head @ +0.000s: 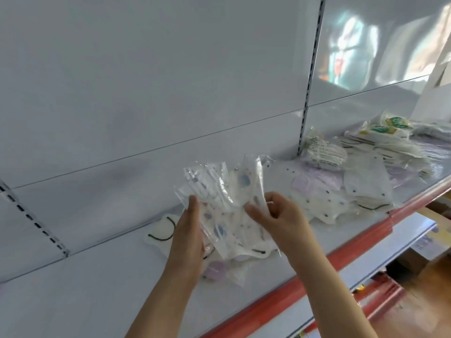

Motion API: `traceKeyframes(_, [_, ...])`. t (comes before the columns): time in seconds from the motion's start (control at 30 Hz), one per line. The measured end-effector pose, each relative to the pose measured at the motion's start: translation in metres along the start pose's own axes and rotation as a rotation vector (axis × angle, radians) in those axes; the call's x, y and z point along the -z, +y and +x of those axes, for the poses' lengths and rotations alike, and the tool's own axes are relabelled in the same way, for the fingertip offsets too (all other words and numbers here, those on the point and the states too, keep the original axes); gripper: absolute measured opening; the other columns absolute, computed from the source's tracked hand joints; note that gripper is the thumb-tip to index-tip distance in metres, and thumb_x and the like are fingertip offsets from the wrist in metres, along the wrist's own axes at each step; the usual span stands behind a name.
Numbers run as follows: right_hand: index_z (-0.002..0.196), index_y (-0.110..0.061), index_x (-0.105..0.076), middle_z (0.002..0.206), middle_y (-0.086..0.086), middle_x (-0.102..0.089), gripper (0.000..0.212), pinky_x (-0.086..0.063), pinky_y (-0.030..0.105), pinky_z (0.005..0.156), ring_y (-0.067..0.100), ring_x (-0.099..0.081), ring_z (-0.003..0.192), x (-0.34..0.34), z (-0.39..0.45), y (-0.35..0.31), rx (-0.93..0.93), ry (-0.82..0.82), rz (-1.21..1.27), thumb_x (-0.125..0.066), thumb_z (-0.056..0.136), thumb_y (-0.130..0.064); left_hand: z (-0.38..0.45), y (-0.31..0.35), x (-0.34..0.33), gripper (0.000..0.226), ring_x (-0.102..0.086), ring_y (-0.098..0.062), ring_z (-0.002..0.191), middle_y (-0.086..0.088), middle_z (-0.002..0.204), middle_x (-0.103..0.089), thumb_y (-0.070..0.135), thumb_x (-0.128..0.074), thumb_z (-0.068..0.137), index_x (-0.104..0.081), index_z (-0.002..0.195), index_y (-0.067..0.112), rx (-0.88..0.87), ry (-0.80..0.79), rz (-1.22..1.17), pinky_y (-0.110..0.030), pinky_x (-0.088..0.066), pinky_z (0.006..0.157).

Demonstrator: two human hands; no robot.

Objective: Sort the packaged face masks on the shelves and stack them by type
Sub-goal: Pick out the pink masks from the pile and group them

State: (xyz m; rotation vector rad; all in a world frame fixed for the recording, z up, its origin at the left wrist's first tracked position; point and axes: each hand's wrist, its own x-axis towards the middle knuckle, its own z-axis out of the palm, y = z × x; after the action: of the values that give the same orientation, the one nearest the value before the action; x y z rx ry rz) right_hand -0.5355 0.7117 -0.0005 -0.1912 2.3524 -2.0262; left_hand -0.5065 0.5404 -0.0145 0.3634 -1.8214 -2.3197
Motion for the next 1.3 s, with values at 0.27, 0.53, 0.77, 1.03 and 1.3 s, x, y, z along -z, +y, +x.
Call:
traceKeyframes(0.27, [0.150,-0.034,-0.026,0.130,-0.009,-0.038,0.102,-0.036,0.020,0.100,0.008,-0.040,0.118,-0.070,-0.011,0.036,0.130,0.010,-0.351,-0.085,0.067,-0.049,-0.010,0.005,0.015,0.025,-0.073,-0.027,0.108,-0.009,0.114,-0.076,0.020,-0.062,0.099,-0.071,0.121,0.014,-0.112,0.127,-0.109,-0.043,-0.055,0.094])
traceKeyframes(0.53, [0.075,-0.020,-0.068,0.057,-0.007,-0.047,0.016,-0.038,0.020,0.054,0.006,-0.045,0.052,-0.089,-0.017,0.026,0.179,-0.262,0.113,-0.079,0.082,-0.011,-0.038,0.007,0.100,0.065,-0.064,-0.030,0.124,-0.015,0.131,-0.068,0.041,-0.081,0.081,-0.062,0.133,0.007,-0.197,0.161,-0.242,-0.041,-0.055,0.100])
traceKeyframes(0.77, [0.080,-0.017,-0.057,0.057,-0.017,-0.051,0.018,-0.036,0.012,0.052,0.000,-0.046,0.050,-0.120,-0.028,0.022,0.252,-0.509,-0.131,-0.073,0.086,-0.013,-0.082,0.013,0.204,0.079,-0.064,-0.014,0.114,-0.006,0.120,-0.067,0.034,-0.089,0.075,-0.050,0.142,0.045,-0.229,0.320,0.337,-0.032,-0.048,0.104])
traceKeyframes(1.03, [0.068,-0.031,-0.062,0.056,-0.031,-0.063,0.032,-0.046,0.007,0.065,-0.015,-0.061,0.063,-0.177,-0.052,0.013,0.234,-0.520,-0.255,-0.077,0.083,-0.008,-0.123,0.017,0.226,0.014,-0.062,0.014,0.084,0.034,0.085,-0.067,0.028,-0.069,0.096,-0.063,0.100,0.040,-0.065,0.228,0.747,-0.008,-0.046,0.073])
traceKeyframes(1.3, [0.102,-0.020,-0.070,0.102,0.005,-0.075,0.078,-0.060,0.028,0.075,0.021,-0.073,0.093,-0.319,-0.101,-0.051,0.159,-0.718,0.205,-0.074,0.051,-0.079,-0.211,0.104,0.372,0.017,-0.073,-0.011,0.095,0.003,0.102,-0.078,0.021,-0.071,0.095,-0.071,0.112,0.022,-0.308,0.759,0.294,-0.036,-0.058,0.087])
